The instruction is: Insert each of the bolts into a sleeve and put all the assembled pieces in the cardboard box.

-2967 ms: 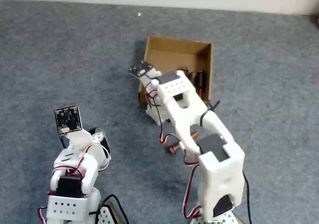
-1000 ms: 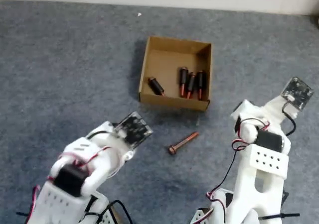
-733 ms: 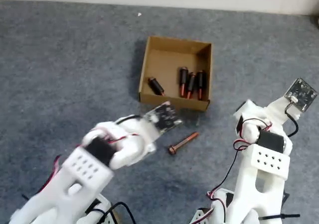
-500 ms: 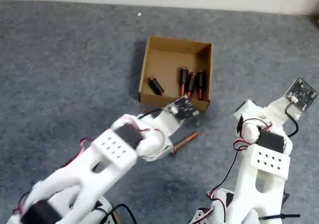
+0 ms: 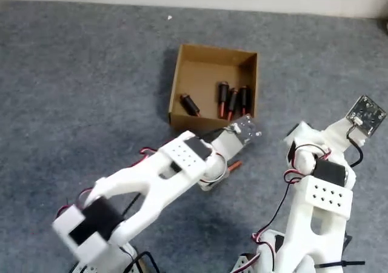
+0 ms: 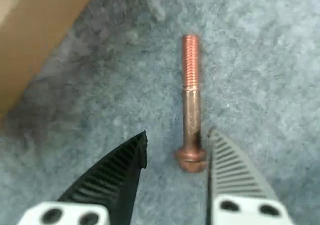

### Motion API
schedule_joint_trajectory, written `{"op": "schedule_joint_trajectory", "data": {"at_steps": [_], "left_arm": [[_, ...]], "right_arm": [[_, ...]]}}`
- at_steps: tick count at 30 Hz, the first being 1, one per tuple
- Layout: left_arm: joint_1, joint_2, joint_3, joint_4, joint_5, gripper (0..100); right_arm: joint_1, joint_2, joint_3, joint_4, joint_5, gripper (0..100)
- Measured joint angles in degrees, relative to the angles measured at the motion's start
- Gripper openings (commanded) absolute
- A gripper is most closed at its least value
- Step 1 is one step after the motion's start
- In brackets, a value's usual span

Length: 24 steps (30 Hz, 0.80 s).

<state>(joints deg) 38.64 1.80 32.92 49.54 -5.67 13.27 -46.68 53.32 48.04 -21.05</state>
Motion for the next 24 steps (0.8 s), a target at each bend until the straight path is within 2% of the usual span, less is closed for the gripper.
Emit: {"op": "schedule_joint_trajectory", "data": {"at_steps": [5,10,14,19,24], "left_arm": [[0.53,7.56,-4.92,0.00,0.18,0],[0.62,8.97,-6.86,0.53,0.18,1],[0.53,9.05,-9.41,6.95,0.53,1],[0.26,5.54,-12.13,17.05,8.88,1],[-5.54,-4.22,-11.78,18.11,16.35,1]], "right_arm": [[0.00,0.00,1.32,-0.09,0.00,0.5],[0.00,0.00,1.67,-0.09,0.00,0.5],[0.00,0.00,1.67,-0.09,0.00,0.5],[0.00,0.00,1.67,-0.09,0.00,0.5],[0.00,0.00,1.67,-0.09,0.00,0.5]]}}
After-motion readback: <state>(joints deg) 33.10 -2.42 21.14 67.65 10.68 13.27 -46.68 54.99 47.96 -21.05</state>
